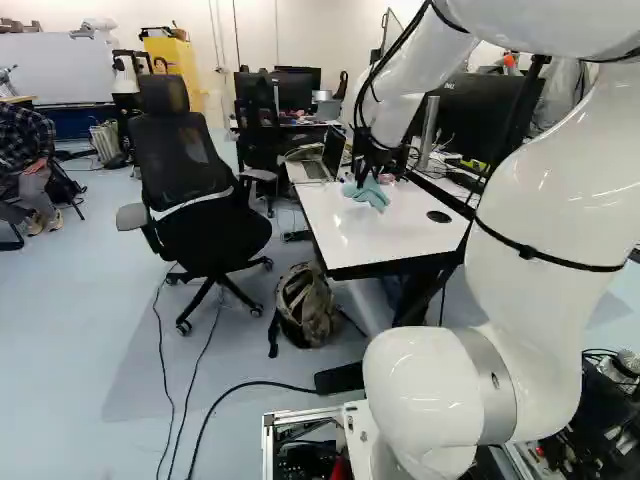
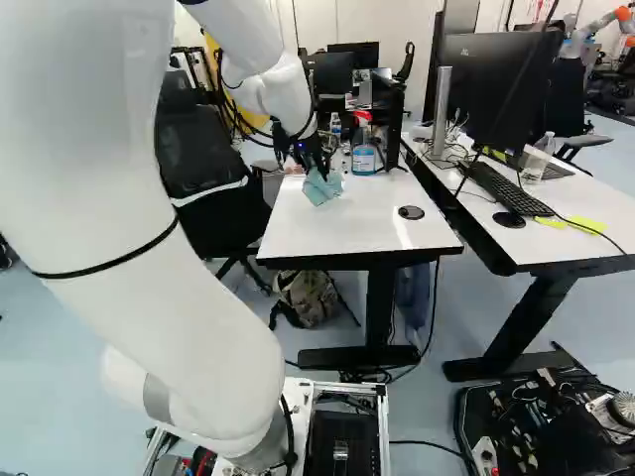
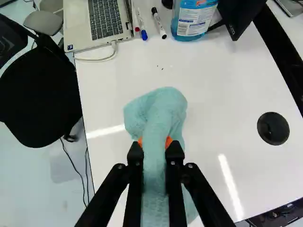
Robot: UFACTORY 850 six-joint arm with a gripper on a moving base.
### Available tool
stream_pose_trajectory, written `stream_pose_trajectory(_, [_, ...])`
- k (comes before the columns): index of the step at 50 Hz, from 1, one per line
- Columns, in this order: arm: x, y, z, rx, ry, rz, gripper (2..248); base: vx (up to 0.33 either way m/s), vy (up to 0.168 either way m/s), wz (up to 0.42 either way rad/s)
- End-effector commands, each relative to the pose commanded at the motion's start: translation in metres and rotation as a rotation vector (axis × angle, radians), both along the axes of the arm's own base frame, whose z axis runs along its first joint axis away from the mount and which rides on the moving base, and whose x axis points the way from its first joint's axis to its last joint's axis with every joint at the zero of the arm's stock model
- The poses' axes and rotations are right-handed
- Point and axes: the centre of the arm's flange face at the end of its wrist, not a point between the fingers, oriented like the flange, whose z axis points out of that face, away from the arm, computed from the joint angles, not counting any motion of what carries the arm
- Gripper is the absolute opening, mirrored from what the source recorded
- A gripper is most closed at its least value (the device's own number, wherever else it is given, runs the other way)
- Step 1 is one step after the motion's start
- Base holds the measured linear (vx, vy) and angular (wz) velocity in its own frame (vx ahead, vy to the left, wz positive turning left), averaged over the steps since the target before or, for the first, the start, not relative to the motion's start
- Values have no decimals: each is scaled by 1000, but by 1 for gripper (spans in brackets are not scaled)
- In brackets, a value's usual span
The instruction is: Clean the table with the green towel
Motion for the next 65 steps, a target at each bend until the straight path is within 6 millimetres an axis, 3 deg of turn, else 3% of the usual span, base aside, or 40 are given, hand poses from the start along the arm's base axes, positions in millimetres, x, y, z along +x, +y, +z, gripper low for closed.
stream_pose_trajectory(24, [55,6,3,-16,-106,20,53,0,0,0])
stream_pose_trajectory(44, [103,13,-16,-23,-155,35,53,0,0,0])
stream_pose_trajectory(65, [114,14,-42,-21,-130,38,53,0,0,0])
